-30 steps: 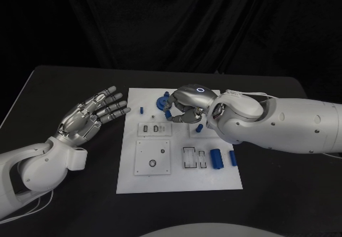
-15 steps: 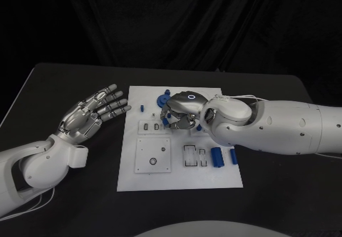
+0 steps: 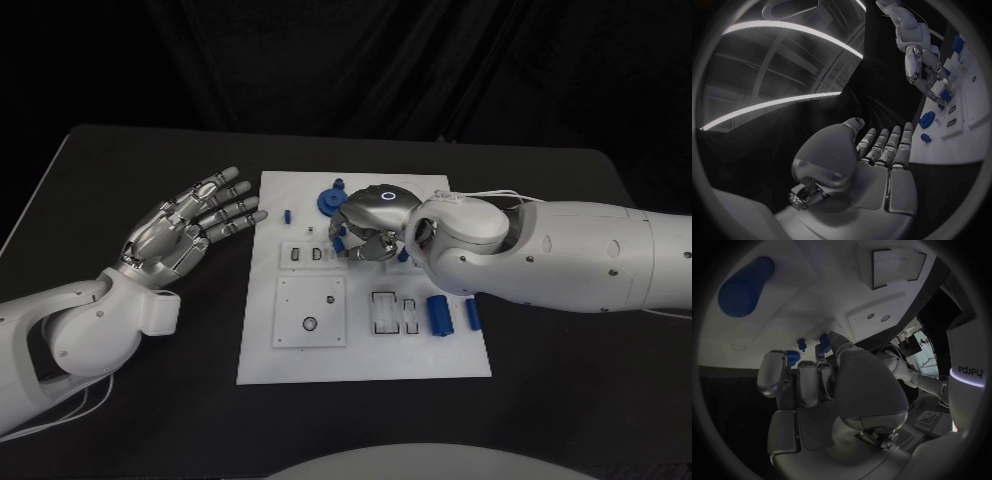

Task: Assemble the parts on the task board

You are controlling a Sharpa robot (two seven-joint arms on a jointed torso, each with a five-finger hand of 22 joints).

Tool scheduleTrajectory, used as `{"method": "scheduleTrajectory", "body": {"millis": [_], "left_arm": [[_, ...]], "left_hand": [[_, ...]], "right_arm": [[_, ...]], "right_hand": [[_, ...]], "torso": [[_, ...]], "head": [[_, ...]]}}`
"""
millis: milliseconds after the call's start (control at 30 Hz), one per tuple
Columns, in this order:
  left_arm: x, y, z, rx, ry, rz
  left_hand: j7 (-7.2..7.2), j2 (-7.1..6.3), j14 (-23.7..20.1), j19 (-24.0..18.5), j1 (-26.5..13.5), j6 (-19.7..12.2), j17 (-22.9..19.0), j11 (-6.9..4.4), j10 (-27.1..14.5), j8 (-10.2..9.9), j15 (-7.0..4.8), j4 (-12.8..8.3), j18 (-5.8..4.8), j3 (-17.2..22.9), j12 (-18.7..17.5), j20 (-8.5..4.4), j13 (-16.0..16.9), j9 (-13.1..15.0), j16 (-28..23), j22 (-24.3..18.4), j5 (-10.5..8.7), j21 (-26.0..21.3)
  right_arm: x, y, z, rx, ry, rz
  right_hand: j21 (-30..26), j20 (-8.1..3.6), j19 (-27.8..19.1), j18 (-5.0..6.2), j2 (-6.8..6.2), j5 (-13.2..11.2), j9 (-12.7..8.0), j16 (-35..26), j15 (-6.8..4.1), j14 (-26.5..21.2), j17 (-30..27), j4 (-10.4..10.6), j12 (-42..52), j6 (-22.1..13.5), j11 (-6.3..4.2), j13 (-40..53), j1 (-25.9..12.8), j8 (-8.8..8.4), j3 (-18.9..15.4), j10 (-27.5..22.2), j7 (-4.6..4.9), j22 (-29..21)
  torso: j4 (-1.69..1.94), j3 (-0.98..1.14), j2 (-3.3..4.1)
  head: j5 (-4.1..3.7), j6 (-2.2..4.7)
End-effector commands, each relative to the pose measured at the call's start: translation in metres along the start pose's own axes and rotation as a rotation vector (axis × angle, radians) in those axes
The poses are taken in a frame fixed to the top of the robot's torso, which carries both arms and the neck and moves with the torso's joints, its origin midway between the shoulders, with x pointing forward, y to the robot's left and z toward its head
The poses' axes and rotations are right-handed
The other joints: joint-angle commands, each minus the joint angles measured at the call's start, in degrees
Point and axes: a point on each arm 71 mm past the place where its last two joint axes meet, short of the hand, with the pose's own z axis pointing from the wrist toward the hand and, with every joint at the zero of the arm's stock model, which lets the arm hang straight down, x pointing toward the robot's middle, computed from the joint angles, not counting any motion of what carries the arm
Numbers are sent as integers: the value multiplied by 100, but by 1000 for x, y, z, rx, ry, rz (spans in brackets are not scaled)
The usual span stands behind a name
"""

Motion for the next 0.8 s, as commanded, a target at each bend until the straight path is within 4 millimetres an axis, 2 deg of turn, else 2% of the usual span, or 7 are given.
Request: {"method": "scheduleTrajectory", "body": {"millis": [33,100,333,633,767,800], "left_arm": [[2,-3,0,53,13,-16],[1,-3,0,53,13,-16],[1,-3,0,51,14,-16],[-1,-2,0,50,12,-15],[-1,-2,0,50,11,-15],[-1,-2,0,50,11,-15]], "left_hand": [[45,-4,-9,-23,-65,-4,5,27,-9,-18,-1,-2,-89,22,3,-10,5,4,20,-7,7,-16],[45,-4,-9,-23,-65,-4,5,27,-9,-18,-1,-2,-89,22,3,-10,5,4,20,-7,7,-16],[46,-4,-14,-27,-75,-11,4,27,-11,-21,-1,-3,-89,34,3,-9,4,3,20,-8,6,-18],[46,-4,-14,-27,-75,-11,4,27,-11,-21,-1,-3,-89,34,3,-9,4,3,20,-8,6,-18],[46,-4,-14,-27,-75,-11,4,27,-11,-21,-1,-3,-89,34,3,-9,4,3,20,-8,6,-18],[47,-6,-22,-30,-84,-16,3,28,-17,-23,-1,-4,-90,44,-2,-9,3,2,16,-9,4,-20]], "right_arm": [[3,-1,0,33,29,-22],[4,-1,1,36,37,-24],[8,-1,2,36,53,-25],[10,-1,3,26,47,-20],[10,-1,2,21,40,-18],[10,-1,2,17,35,-16]], "right_hand": [[-49,19,-38,55,-37,-99,-87,-36,48,144,441,-20,-29,-157,16,465,-91,-136,6,-37,38,320],[-91,25,-56,65,-55,-194,-124,-55,47,132,425,-17,-40,-241,13,449,-120,-227,12,-58,54,305],[-170,34,-88,81,-83,-408,-187,-91,52,109,391,9,-75,-354,12,395,-196,-371,-4,-122,77,277],[-268,27,-105,93,-147,-995,-366,-119,41,88,364,106,-170,-759,-6,259,-390,-696,-185,-262,71,267],[-265,24,-91,90,-174,-1135,-425,-103,38,95,379,136,-170,-872,-9,256,-430,-772,-254,-262,67,282],[-242,20,-72,83,-197,-1209,-473,-80,33,107,400,161,-167,-984,-16,258,-449,-839,-294,-258,55,302]], "torso": [[12,4,1],[12,-1,-3],[9,-4,-6],[12,-7,-5],[12,-5,-2],[12,-5,-2]], "head": [[-14,3],[-18,0],[-3,-4],[12,-20],[12,-17],[12,-17]]}}
